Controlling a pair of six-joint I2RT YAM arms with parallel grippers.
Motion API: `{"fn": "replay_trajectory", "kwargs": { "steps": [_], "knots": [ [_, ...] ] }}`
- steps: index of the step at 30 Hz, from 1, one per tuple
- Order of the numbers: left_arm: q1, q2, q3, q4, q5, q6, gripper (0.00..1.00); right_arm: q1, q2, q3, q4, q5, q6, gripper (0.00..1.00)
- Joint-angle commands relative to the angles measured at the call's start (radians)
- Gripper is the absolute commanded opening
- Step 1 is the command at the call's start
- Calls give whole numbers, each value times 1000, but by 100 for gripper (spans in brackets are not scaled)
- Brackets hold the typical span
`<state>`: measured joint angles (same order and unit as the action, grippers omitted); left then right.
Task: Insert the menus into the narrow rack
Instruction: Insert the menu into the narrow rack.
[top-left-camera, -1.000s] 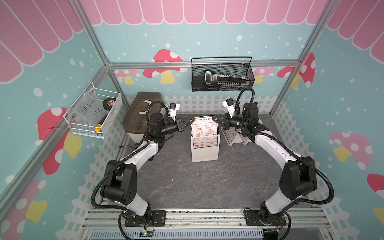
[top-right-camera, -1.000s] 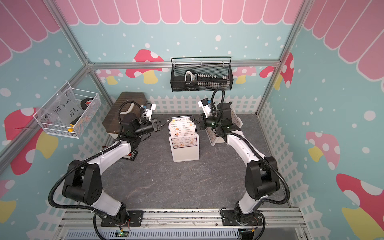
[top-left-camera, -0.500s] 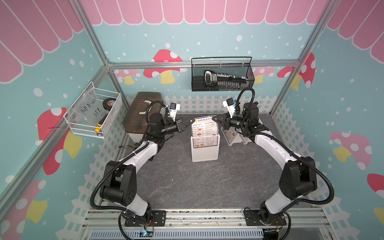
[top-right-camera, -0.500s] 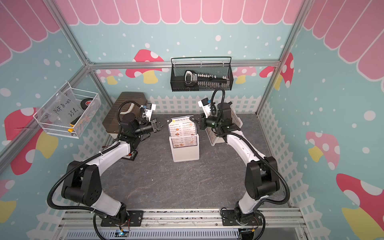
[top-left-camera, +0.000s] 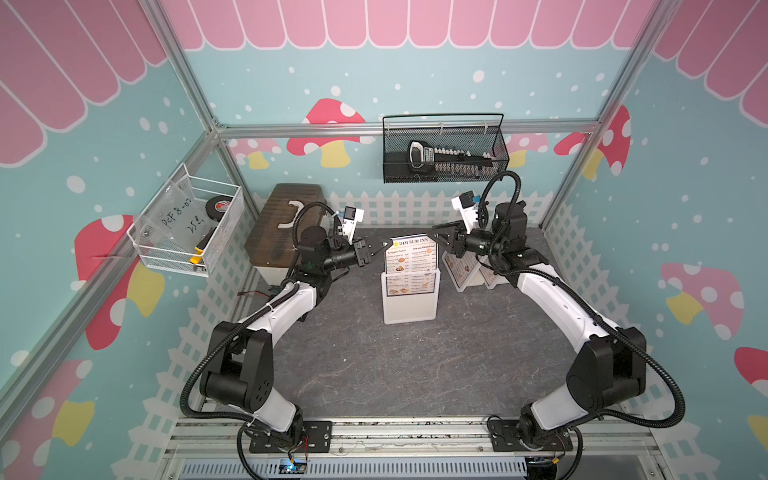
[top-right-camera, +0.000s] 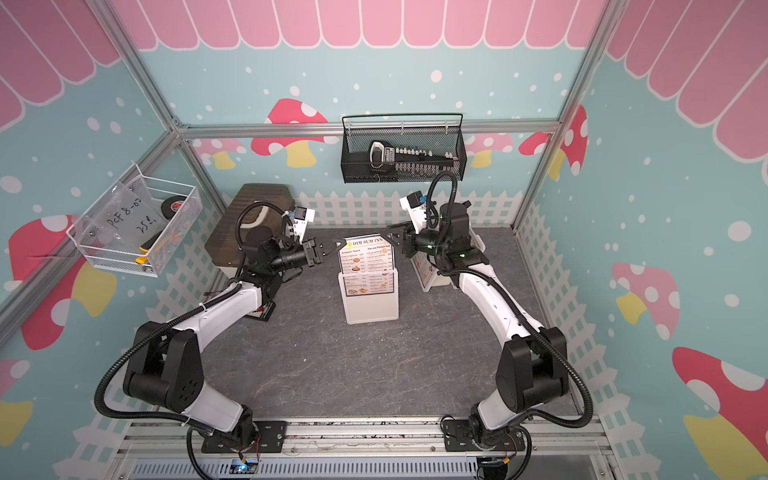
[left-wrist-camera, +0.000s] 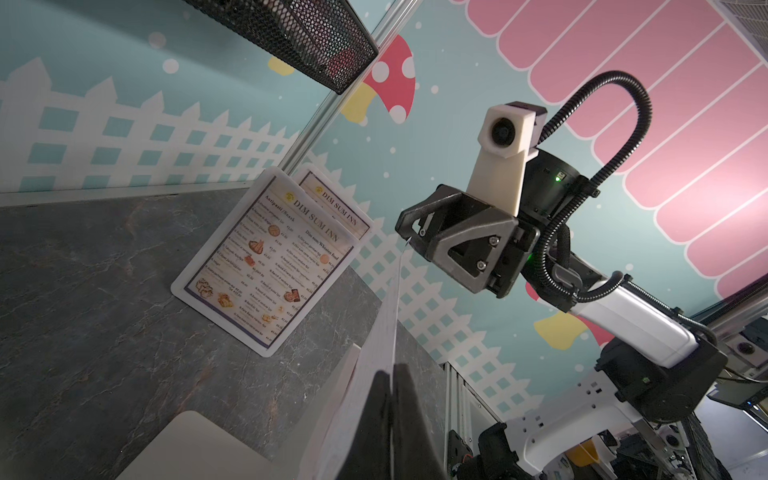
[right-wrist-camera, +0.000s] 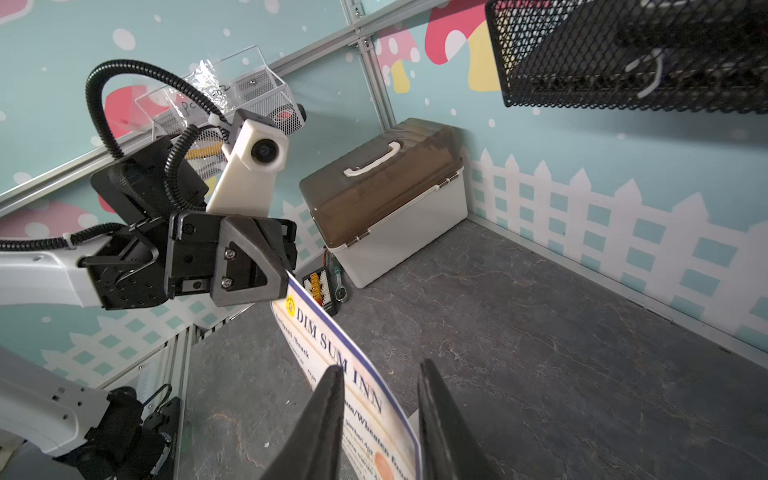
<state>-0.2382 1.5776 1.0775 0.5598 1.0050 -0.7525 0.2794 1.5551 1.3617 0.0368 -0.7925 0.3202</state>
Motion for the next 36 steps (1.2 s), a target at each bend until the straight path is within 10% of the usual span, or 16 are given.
{"fn": "replay_trajectory", "kwargs": {
  "steps": [1, 36],
  "knots": [
    [-6, -5, -5, 40, 23, 6, 0, 0, -22, 63, -82, 75, -37, 34],
    [-19, -8, -161, 126, -42, -2, 25, 225, 93, 299, -475, 444, -192, 34]
  ]
}}
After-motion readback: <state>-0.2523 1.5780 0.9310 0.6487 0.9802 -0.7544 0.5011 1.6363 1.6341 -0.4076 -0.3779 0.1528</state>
